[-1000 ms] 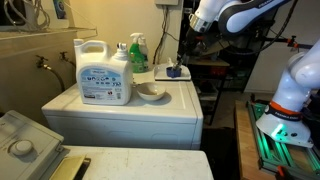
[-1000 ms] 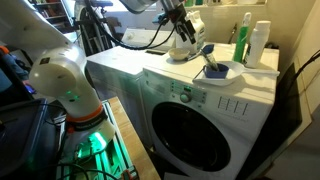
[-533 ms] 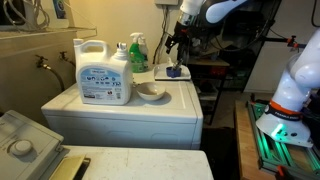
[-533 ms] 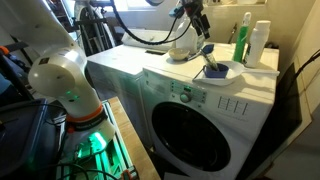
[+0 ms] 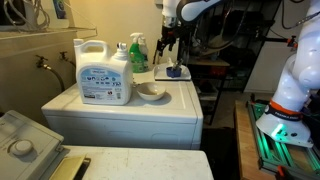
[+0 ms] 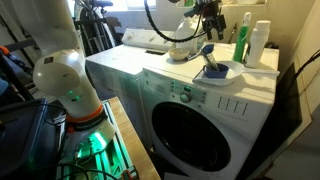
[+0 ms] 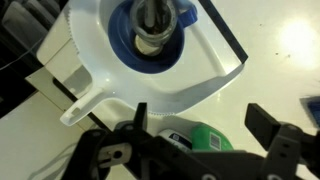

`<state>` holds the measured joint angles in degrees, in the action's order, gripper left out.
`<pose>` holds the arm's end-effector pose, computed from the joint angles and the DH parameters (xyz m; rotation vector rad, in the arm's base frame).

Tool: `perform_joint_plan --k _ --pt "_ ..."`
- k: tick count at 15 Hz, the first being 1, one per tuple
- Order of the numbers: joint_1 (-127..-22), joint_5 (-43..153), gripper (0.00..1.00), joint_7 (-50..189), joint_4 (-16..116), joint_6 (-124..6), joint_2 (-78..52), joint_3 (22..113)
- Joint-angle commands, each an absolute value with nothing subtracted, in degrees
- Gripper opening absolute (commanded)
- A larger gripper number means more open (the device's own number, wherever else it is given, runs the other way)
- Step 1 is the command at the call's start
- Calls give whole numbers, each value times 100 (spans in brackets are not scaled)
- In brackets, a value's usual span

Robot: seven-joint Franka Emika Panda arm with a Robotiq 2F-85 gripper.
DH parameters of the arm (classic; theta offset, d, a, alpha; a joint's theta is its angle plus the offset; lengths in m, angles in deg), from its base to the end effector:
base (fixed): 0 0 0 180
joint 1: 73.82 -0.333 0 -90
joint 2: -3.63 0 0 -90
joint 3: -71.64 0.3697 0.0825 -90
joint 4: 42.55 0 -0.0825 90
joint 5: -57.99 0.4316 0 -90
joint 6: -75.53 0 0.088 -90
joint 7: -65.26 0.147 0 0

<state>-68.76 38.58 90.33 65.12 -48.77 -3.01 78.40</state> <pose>0.6662 -0.0064 0.4626 2.8667 -0.3493 0.3422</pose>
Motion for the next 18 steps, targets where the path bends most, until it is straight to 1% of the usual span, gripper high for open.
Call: perform_joint_plan --k 1,4,5,9,10,11,12,13,15,16,18 --pt "-7196 4086 100 8875 6402 -4885 -476 7474" --pt "-7215 4343 100 8651 6241 -4894 -713 7373" --pt "-7270 4356 100 8984 6147 -4555 -819 7314" --pt "-7424 4434 100 9726 6211 -4332 -1041 7095" --pt "-7432 4549 98 9771 6209 -4390 -1106 7071" --pt "-7431 4701 94 9761 6194 -4456 -1174 7063" --pt "-7418 4895 92 9696 6179 -4536 -1244 7072" --pt "-7441 4968 89 9725 6127 -4512 -1321 7056" --pt "-7519 4909 87 9880 6064 -4463 -1440 6990" --pt "-7545 4882 83 9957 6047 -4492 -1488 6962" --pt "-7565 4919 80 10021 6000 -4568 -1584 6931"
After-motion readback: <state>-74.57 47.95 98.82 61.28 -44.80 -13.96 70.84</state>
